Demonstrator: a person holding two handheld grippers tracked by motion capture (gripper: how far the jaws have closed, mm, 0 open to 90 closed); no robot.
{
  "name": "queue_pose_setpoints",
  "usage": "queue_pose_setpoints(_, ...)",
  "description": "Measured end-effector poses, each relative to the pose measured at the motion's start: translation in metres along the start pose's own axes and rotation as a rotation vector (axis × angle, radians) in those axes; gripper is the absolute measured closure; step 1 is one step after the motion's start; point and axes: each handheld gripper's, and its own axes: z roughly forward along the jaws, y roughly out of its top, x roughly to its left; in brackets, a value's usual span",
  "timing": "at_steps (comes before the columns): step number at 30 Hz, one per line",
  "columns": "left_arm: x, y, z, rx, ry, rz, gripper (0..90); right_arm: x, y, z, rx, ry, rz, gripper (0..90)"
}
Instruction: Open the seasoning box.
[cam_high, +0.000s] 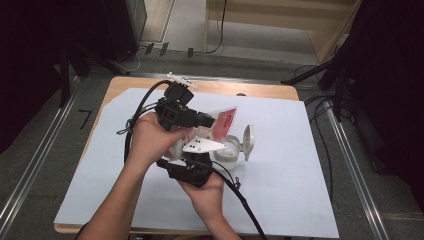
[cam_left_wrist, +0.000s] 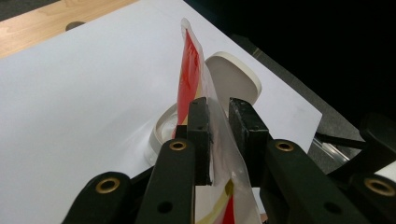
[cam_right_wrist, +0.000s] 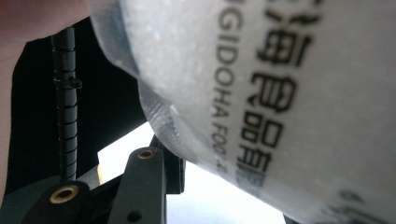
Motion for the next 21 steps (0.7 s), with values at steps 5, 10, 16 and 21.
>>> queue_pose_setpoints(5,0.0009,-0.0009,-0.0009,0.001,0.0,0.001,79.7,0.0008,-0.0006,0.0002,0.008,-0.004,-0.014,63.0)
queue_pose_setpoints(10,0.0009,-0.0012,-0.0012,0.004,-0.003,0.003,79.7,0.0013,-0.0012,0.0005,0.007,-0.006,-0.014,63.0)
queue_pose_setpoints(16,0.0018,-0.0023,-0.0027,0.009,-0.001,0.003,80.4,0.0021,-0.0022,0.0007,0.01,-0.008,-0.02,63.1)
queue_pose_setpoints(21,0.0042,-0.0041,-0.0046,0.013,-0.01,-0.005,81.1,0.0029,-0.0041,0.002,0.018,-0.012,-0.027,63.1)
